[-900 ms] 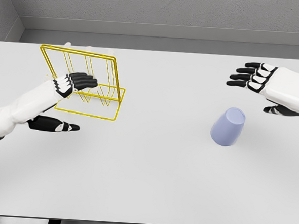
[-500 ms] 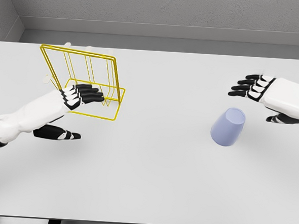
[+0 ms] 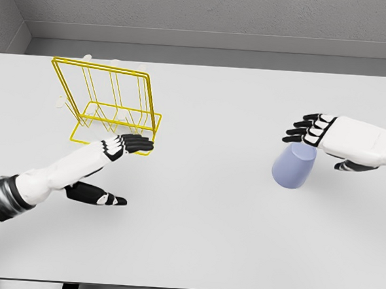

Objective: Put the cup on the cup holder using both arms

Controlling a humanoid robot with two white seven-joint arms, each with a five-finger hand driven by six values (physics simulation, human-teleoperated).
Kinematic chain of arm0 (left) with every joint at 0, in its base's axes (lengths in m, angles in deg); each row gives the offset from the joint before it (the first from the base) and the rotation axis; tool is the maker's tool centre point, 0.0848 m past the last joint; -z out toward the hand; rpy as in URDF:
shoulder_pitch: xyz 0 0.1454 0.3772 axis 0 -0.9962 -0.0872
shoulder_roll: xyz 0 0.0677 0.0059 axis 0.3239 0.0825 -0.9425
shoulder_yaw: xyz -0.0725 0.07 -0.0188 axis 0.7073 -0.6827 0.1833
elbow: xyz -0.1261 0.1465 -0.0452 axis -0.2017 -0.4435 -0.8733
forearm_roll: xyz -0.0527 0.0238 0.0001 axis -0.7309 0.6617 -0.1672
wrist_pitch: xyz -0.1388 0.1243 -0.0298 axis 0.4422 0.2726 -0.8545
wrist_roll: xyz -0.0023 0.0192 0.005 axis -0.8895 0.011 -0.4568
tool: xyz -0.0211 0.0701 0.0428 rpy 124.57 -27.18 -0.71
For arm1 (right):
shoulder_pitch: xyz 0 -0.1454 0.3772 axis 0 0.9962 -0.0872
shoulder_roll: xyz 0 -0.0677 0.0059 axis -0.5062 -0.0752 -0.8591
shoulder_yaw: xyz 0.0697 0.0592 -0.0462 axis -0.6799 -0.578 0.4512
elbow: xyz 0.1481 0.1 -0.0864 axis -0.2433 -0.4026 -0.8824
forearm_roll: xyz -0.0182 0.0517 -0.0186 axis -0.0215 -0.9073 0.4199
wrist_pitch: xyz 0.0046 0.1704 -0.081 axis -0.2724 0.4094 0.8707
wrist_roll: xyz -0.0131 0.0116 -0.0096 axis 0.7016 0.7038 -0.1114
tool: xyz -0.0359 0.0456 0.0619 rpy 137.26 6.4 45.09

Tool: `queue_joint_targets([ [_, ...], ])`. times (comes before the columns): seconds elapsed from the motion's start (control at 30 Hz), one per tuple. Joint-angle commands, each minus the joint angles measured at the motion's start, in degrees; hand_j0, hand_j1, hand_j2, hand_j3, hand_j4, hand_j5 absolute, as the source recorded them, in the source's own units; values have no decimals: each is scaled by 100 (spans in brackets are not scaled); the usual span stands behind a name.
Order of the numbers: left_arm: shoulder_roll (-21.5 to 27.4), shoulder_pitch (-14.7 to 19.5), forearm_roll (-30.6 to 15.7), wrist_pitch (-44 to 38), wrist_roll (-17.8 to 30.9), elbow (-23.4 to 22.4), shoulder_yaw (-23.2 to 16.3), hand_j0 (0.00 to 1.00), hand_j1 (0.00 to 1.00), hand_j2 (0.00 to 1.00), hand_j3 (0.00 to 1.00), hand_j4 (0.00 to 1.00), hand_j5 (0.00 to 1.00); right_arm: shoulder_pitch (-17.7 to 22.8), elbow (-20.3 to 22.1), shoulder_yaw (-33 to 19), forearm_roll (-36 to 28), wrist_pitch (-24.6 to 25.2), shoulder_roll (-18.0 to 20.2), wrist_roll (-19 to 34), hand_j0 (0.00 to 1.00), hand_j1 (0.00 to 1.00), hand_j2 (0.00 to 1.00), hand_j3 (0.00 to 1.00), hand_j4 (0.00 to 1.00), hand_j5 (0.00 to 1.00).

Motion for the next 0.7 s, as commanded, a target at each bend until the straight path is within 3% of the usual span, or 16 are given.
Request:
queue_joint_targets([
  [0.0, -16, 9, -569, 1, 12, 2, -429, 100, 100, 100, 100, 100, 100, 0, -2, 47, 53, 10, -106, 76, 100, 100, 100, 100, 100, 100],
  [0.1, -16, 71, -867, 1, 47, 2, -640, 100, 100, 100, 100, 100, 100, -62, -11, 56, 97, 10, -167, 84, 100, 100, 100, 100, 100, 100],
  [0.2, -16, 352, -1412, 1, 584, 2, -1035, 100, 100, 100, 100, 100, 100, -176, -186, 240, 176, 10, -246, 84, 100, 100, 100, 100, 100, 100],
  [0.33, -16, 440, -1957, -264, 1093, 2, -1123, 100, 100, 100, 100, 100, 100, -246, -292, 399, 220, 10, -264, 84, 100, 100, 100, 100, 100, 100],
  [0.4, -42, 536, -2484, -738, 1278, 2, -1246, 100, 100, 100, 100, 100, 100, -246, -310, 416, 246, 10, -264, 84, 100, 100, 100, 100, 100, 100],
  [0.5, -60, 906, -3056, -1679, 1322, 2, -1282, 100, 100, 100, 100, 100, 100, -290, -310, 425, 264, 10, -317, 93, 100, 100, 100, 100, 100, 100],
  [0.67, -201, 1046, -3706, -1996, 1331, 2, -1317, 100, 100, 100, 100, 100, 100, -484, -503, 548, 273, 10, -475, 93, 100, 100, 100, 100, 100, 100],
])
